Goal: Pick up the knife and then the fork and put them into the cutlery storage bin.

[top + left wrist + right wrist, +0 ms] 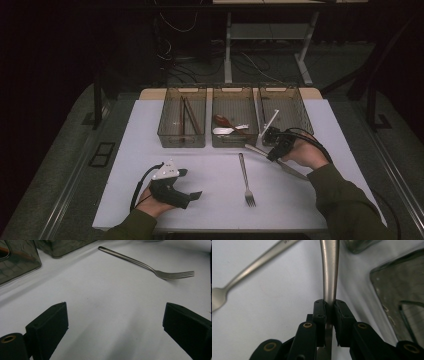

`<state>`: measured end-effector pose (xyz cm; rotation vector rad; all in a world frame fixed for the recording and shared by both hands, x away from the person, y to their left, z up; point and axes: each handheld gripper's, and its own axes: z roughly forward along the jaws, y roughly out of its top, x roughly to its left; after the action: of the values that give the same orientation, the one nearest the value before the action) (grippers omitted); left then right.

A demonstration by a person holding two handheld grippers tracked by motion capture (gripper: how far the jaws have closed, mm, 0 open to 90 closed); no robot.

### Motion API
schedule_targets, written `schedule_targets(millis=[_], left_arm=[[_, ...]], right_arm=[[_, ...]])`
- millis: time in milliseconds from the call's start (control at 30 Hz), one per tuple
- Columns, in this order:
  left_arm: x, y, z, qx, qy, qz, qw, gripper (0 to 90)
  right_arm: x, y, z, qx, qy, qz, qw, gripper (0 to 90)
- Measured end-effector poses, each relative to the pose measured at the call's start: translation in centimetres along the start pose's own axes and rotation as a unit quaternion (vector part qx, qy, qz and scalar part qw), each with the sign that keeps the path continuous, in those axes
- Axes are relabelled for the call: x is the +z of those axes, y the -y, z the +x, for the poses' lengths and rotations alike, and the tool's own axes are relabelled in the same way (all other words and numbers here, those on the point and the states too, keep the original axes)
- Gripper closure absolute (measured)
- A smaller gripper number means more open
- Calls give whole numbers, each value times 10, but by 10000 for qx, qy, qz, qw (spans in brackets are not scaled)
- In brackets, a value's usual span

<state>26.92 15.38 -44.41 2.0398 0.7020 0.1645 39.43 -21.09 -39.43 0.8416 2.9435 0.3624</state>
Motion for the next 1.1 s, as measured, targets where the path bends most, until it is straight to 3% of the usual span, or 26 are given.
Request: schedule_targets(millis=[133, 367, 500, 567, 833, 1100], left_arm=[[0, 0, 0, 7, 4, -6, 10000, 55], [-1, 1, 1, 60, -50, 45, 10000, 55], [-1, 1, 1, 88, -63, 63, 9999, 55], [0, 1, 0, 93, -60, 67, 9999, 55], [0, 1, 0, 111, -53, 75, 9999, 55], [0, 1, 1, 87, -53, 76, 9999, 55]], right_arm=[[-13, 7, -1, 60, -128, -465, 9988, 801], [-31, 23, -2, 309, -120, -1240, 9917, 800], [-38, 31, -3, 477, -137, -1613, 9857, 800], [-40, 34, -5, 542, -93, -1697, 9840, 800], [-47, 45, -17, 817, -108, -2191, 9722, 800], [-71, 47, -31, 1094, -64, -2665, 9576, 800]])
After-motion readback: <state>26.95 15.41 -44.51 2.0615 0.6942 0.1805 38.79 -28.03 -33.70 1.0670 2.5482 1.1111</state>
